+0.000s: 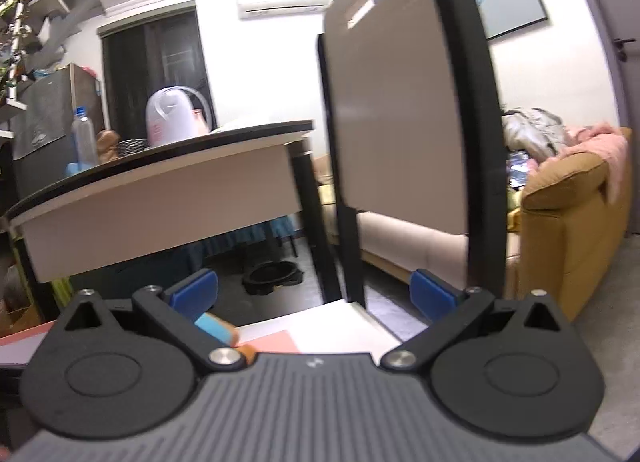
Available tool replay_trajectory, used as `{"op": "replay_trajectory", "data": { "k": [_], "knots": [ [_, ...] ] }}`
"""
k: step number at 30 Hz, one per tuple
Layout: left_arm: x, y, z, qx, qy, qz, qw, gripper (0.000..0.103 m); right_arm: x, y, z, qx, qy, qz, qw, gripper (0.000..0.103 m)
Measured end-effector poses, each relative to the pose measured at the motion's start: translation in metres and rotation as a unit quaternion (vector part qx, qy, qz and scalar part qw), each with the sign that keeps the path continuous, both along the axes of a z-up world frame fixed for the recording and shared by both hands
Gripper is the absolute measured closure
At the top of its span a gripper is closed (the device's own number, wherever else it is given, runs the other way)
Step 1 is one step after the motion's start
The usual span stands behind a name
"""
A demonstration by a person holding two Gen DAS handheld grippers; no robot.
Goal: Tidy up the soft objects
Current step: 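Move the left gripper to the orange bear plush and grasp it, then lower the orange bear plush into the box and open the left gripper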
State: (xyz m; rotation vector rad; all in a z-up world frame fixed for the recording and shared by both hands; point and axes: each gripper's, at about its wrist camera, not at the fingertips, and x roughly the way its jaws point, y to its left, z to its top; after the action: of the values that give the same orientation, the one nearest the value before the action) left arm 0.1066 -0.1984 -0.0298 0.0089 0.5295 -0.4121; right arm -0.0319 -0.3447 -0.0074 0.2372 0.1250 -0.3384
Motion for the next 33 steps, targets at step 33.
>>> {"op": "replay_trajectory", "data": {
  "k": [33],
  "knots": [
    [-0.007, 0.062, 0.033, -0.038, -0.015, -0.013, 0.9991, 0.031, 0.008, 0.026, 0.013, 0.014, -0.053, -0.005, 0.998, 0.0]
  ]
}}
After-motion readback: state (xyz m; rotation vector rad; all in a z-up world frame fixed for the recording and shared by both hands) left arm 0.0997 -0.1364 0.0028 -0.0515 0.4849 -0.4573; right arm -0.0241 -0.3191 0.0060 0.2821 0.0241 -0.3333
